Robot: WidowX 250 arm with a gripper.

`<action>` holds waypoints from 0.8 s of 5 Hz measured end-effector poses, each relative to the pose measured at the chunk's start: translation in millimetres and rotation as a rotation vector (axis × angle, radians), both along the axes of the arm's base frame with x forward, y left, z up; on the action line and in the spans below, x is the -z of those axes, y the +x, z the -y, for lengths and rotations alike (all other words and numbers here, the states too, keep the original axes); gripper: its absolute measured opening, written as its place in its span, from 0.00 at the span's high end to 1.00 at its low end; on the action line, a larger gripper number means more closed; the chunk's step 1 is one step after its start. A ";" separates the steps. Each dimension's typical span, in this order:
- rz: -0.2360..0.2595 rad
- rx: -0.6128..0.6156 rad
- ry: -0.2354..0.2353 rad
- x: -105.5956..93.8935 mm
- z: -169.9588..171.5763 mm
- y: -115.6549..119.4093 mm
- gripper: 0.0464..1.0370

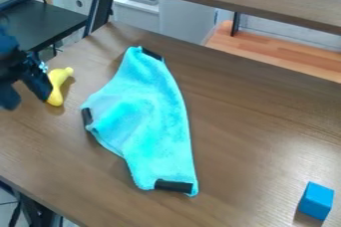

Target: Unfold the cloth from bottom left to top right

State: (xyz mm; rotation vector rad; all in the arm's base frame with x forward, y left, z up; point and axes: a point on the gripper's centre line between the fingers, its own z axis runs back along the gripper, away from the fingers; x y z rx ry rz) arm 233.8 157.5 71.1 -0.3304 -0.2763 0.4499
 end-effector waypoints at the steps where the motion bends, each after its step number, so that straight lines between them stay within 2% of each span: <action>1: 0.029 -0.051 0.004 6.2 -8.5 11.9 0.04; 2: 0.026 -0.100 -0.028 22.5 -15.7 26.0 0.04; 4: -0.016 -0.158 -0.050 53.9 -21.7 43.2 0.04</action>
